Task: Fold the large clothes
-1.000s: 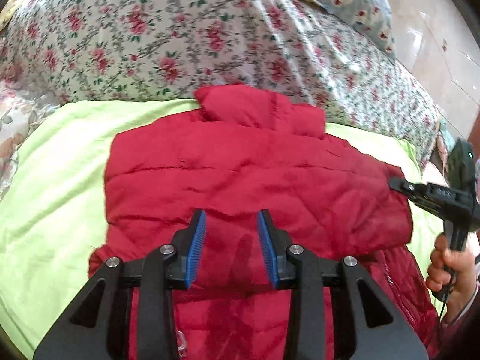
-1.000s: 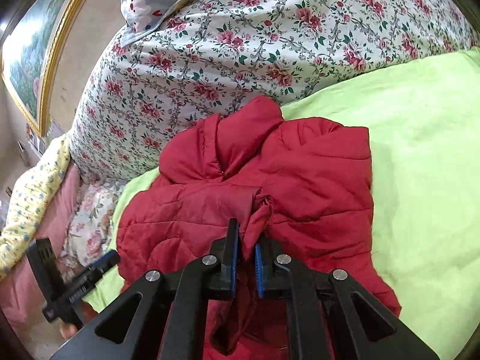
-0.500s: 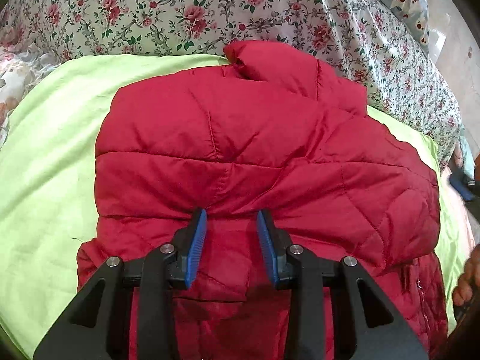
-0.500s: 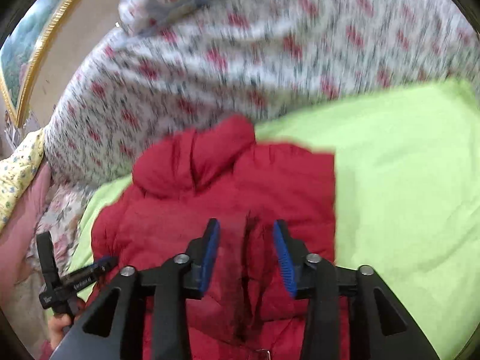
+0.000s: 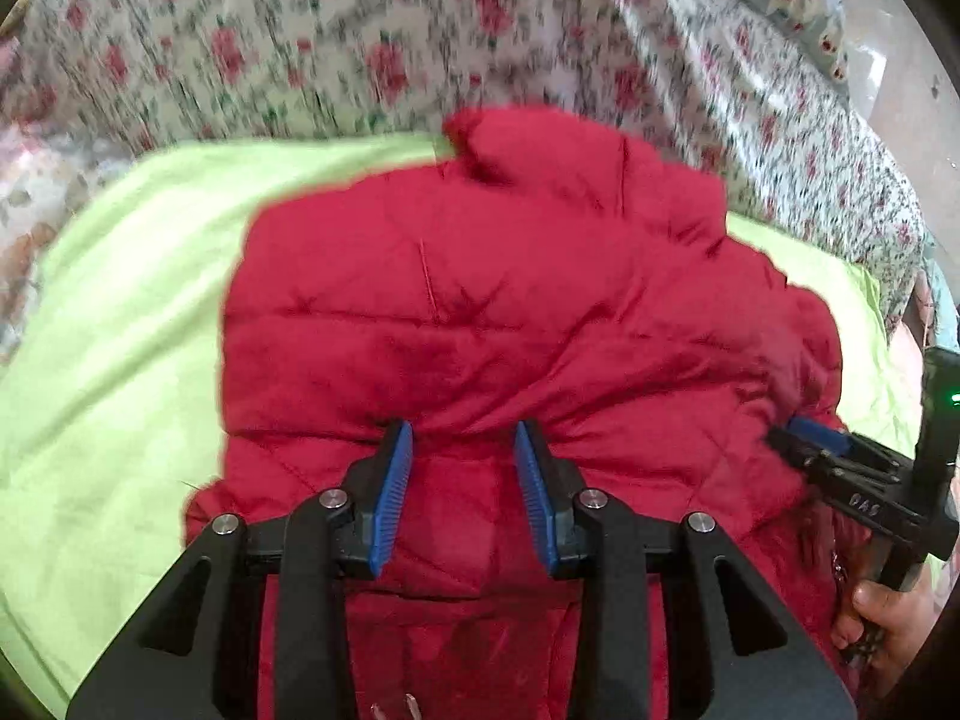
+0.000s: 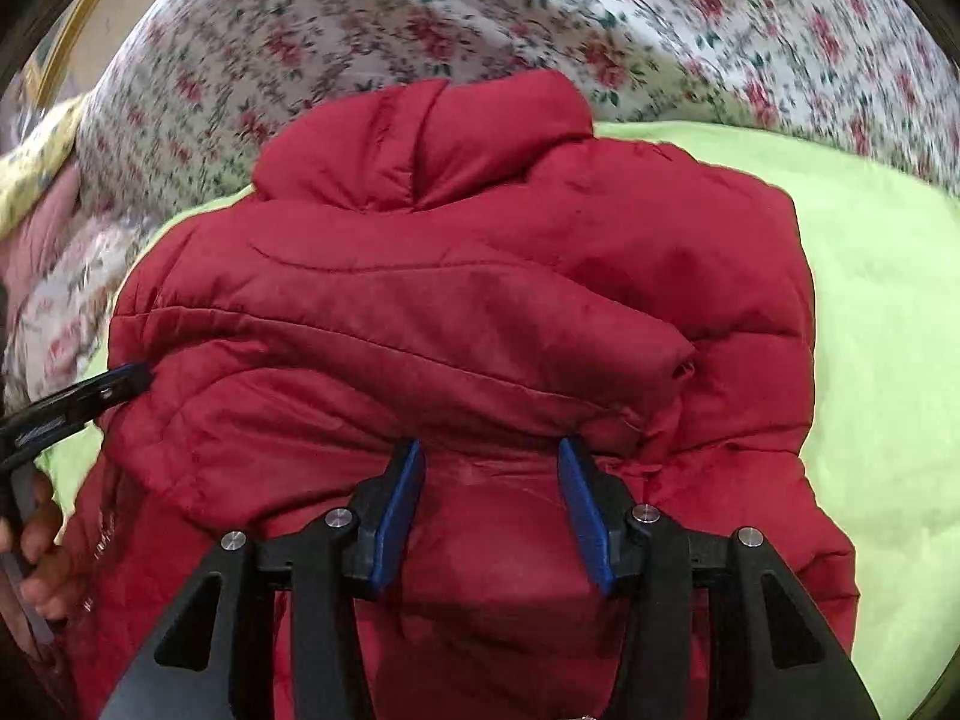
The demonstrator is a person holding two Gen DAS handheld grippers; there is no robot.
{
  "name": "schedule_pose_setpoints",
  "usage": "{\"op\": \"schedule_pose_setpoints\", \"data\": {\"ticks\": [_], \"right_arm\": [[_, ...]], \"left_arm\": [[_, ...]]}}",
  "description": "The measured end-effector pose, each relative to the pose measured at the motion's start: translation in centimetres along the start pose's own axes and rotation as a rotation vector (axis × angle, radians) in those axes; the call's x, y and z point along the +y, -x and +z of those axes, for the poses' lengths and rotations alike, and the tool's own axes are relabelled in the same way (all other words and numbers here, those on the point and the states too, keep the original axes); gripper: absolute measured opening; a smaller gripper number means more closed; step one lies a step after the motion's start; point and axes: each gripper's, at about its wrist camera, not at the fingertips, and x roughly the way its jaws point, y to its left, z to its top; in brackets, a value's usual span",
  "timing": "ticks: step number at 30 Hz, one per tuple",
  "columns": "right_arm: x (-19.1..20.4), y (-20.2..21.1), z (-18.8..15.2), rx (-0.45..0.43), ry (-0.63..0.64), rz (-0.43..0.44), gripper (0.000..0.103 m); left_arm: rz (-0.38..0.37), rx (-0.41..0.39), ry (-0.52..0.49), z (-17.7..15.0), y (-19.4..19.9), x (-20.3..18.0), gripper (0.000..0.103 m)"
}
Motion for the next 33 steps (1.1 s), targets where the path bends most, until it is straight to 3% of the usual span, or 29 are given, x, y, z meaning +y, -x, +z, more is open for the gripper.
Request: {"op": "schedule_pose_setpoints", "data": {"ticks": [2, 5, 20, 27, 29, 33], "right_arm": [[0.3, -0.1, -0.1, 0.006, 0.016, -0.021, 0.049], [0.7, -0.3, -0.5, 0.003, 0.026, -0.037, 0.049], [0.5, -1.0, -0.2, 0.020, 0.003, -0.009, 0.050], [-0.3, 1.9, 0.0, 0.037, -0.057, 0.040, 0.049], [-0.2, 3.4, -0.3, 0.031, -0.066, 0.036, 0.052], [-0.1, 6.8, -1.2, 0.009, -0.098, 0.065, 0.069]], "left_arm": [[0.029, -0.013, 0.006, 0.3, 0.1, 0.4, 0.043], [0.051, 0.085, 0.028, 0.0, -2.5, 1.6, 0.044], [0.062, 0.106, 0.023, -0.2, -3.9, 2.3, 0.046], [0.056, 0.167, 0.041, 0.5, -3.9, 2.7, 0.048], [0.060, 0.155, 0.022, 0.3, -3.5, 2.6, 0.051], [0.030, 0.132, 0.029, -0.4, -1.5, 3.1, 0.063]]}}
